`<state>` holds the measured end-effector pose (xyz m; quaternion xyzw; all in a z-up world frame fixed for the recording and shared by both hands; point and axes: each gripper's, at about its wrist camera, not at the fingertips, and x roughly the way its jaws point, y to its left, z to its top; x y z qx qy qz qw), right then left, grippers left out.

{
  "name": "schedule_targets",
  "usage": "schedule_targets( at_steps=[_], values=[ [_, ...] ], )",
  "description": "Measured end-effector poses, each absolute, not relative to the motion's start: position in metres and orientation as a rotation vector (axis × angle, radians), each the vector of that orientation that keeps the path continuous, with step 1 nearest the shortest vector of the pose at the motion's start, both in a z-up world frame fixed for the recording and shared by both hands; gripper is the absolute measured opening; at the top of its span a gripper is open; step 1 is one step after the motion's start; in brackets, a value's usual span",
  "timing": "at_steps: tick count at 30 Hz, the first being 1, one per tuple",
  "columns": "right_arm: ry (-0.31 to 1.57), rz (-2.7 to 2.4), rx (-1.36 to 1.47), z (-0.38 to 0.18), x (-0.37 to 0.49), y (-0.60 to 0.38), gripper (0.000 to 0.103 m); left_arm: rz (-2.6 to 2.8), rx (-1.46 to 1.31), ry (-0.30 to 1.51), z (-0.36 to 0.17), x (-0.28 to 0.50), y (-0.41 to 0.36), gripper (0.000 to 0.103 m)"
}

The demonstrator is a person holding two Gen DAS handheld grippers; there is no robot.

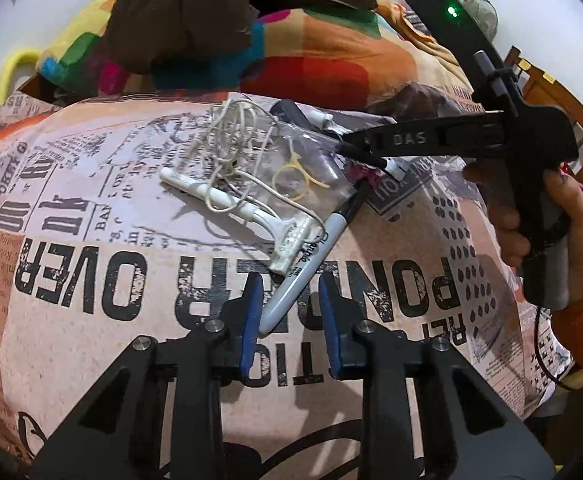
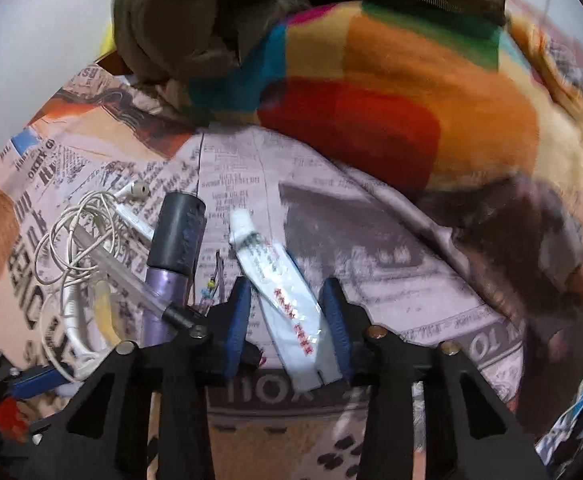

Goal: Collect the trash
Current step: 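Grasp the Sharpie marker with the left tool while the right tool grasps the white ointment tube, then carry the marker and ointment tube with both tools over the white bin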

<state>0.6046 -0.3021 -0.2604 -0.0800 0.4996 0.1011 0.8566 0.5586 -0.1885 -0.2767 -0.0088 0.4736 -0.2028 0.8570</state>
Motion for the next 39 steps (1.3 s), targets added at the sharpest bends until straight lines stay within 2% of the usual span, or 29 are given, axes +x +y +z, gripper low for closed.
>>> schedule_targets(
  at_steps=[4, 7, 17, 27, 39],
  values=[
    [1.031, 0.230, -0.163, -0.261, 0.598, -0.309, 0.028, -0.450, -0.033, 1.008, -0.276, 0.554, -0.192, 0.026],
    [1.025, 0.225, -0.179, -0.261, 0.594, -0.312, 0.026, -0.461, -0.038, 1.022, -0.277, 0.549, -0.195, 0.018],
    [1.057, 0.143, -0.119, -0.256, 0.556, -0.356, 0.025, -0.435, -0.025, 1.041, -0.276, 0.532, -0.203, 0.010],
    [1.000, 0.215, -0.034, -0.229, 0.487, -0.359, 0.025, -0.428, 0.076, 1.103, -0.275, 0.491, -0.215, 0.009],
    [0.956, 0.263, 0.013, -0.212, 0.465, -0.353, 0.025, -0.371, 0.189, 1.091, -0.278, 0.532, -0.257, 0.012]
  ],
)
